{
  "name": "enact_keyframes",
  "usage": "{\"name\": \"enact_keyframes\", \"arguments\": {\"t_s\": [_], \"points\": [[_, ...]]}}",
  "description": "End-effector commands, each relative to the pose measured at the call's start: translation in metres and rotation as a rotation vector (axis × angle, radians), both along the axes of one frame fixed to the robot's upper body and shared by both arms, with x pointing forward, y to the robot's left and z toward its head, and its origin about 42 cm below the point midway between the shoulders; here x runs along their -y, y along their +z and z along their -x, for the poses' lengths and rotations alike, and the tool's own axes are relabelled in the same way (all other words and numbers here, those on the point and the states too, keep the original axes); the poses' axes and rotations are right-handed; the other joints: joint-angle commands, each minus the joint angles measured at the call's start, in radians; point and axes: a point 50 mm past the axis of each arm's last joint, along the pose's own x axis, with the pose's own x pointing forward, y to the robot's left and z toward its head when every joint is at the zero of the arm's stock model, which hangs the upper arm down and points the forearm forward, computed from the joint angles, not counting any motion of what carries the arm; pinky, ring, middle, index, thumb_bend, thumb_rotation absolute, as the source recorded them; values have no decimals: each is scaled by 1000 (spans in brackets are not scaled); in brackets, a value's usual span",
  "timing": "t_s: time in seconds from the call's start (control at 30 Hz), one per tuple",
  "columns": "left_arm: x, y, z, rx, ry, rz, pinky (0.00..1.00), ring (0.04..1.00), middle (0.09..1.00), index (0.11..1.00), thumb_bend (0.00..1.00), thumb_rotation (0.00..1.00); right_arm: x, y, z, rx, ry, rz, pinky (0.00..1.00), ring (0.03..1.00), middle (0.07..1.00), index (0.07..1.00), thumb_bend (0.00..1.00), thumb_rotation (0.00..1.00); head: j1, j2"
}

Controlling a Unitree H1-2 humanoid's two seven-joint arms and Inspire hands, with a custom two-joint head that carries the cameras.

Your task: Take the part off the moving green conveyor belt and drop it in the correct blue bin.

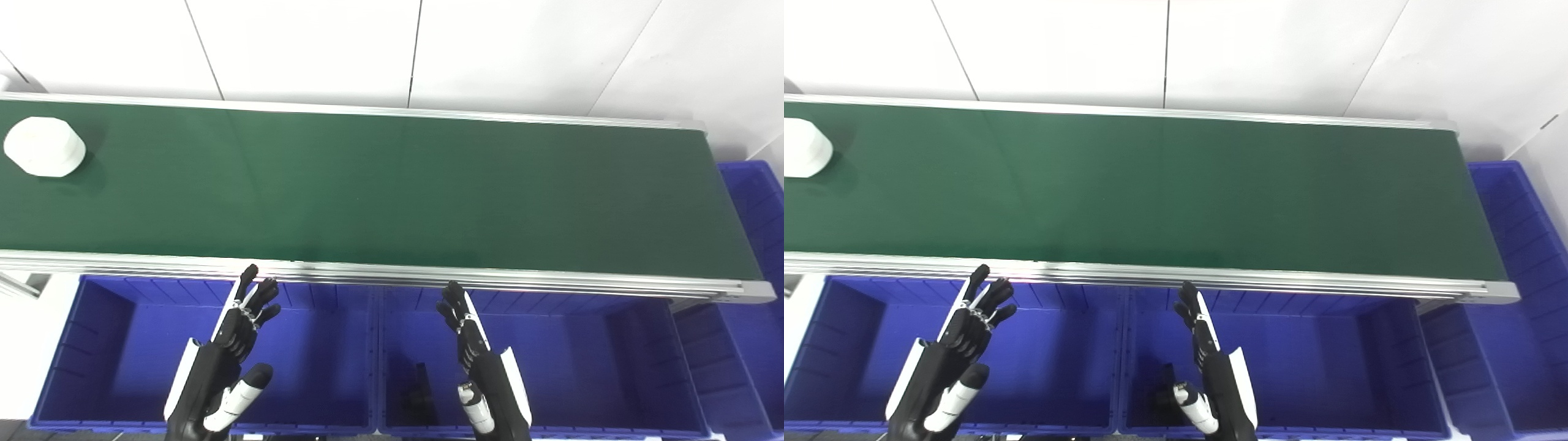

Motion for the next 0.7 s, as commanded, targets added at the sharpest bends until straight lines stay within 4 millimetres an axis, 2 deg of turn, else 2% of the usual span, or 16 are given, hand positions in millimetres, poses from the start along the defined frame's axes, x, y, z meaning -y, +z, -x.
{"name": "enact_keyframes", "arguments": {"t_s": [0.0, 0.27, 0.5, 0.67], "points": [[1, 8, -2, 64, 0, 5, 870, 913, 930, 988, 769, 707, -1, 7, -1, 59, 1, -15, 969, 940, 964, 982, 976, 1000, -2, -1], [1, 10, -3, 66, -4, -3, 871, 922, 940, 996, 745, 702, -1, 8, -2, 59, 9, -15, 984, 933, 968, 978, 957, 1000, 0, 11], [2, 10, -1, 53, -5, 5, 879, 906, 919, 983, 732, 672, -2, 6, 0, 50, 14, -24, 975, 932, 966, 981, 956, 1000, -3, 2], [3, 11, 0, 53, 1, -20, 861, 901, 912, 985, 721, 694, -2, 6, -1, 54, 23, -15, 967, 922, 974, 981, 952, 1000, -3, 4]]}}
